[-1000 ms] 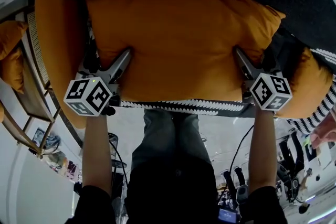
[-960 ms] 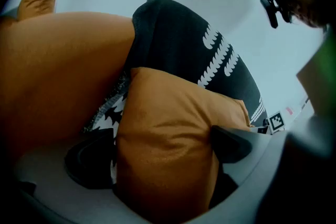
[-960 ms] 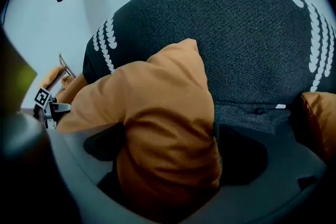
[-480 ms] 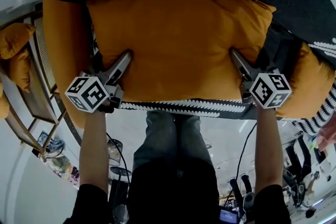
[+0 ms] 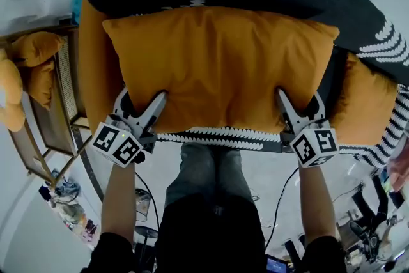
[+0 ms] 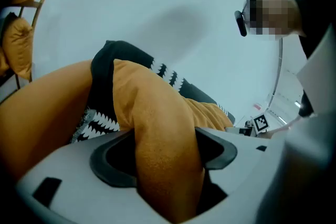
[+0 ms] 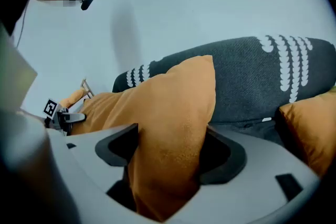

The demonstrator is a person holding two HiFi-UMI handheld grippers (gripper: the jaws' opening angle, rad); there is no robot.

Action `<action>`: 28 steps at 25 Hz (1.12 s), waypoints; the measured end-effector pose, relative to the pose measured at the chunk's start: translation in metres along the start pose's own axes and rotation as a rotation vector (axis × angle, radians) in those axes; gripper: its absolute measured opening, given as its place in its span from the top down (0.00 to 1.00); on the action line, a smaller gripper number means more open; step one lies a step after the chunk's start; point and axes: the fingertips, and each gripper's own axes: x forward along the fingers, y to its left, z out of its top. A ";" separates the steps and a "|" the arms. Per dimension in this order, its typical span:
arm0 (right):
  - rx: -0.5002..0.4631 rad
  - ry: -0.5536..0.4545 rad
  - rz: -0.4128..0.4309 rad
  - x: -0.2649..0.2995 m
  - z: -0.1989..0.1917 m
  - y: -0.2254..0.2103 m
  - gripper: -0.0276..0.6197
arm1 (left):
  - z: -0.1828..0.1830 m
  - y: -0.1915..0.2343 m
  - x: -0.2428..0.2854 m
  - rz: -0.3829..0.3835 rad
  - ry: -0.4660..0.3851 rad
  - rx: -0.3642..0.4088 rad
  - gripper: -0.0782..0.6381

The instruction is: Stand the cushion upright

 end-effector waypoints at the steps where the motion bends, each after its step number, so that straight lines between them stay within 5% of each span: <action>1: 0.002 -0.028 -0.007 -0.008 0.007 0.000 0.38 | 0.009 -0.009 -0.003 -0.008 -0.017 0.022 0.41; 12: -0.015 -0.320 -0.053 -0.029 0.106 0.002 0.38 | 0.129 -0.046 0.010 -0.076 -0.191 0.254 0.39; 18: -0.017 -0.427 -0.083 -0.021 0.133 -0.005 0.38 | 0.162 -0.044 0.032 -0.092 -0.245 0.331 0.38; 24: -0.010 -0.375 -0.119 0.008 0.116 -0.018 0.36 | 0.144 -0.014 0.051 -0.038 -0.202 0.337 0.33; 28: 0.030 -0.212 -0.182 0.041 0.071 -0.033 0.34 | 0.107 0.025 0.067 0.085 -0.069 0.343 0.30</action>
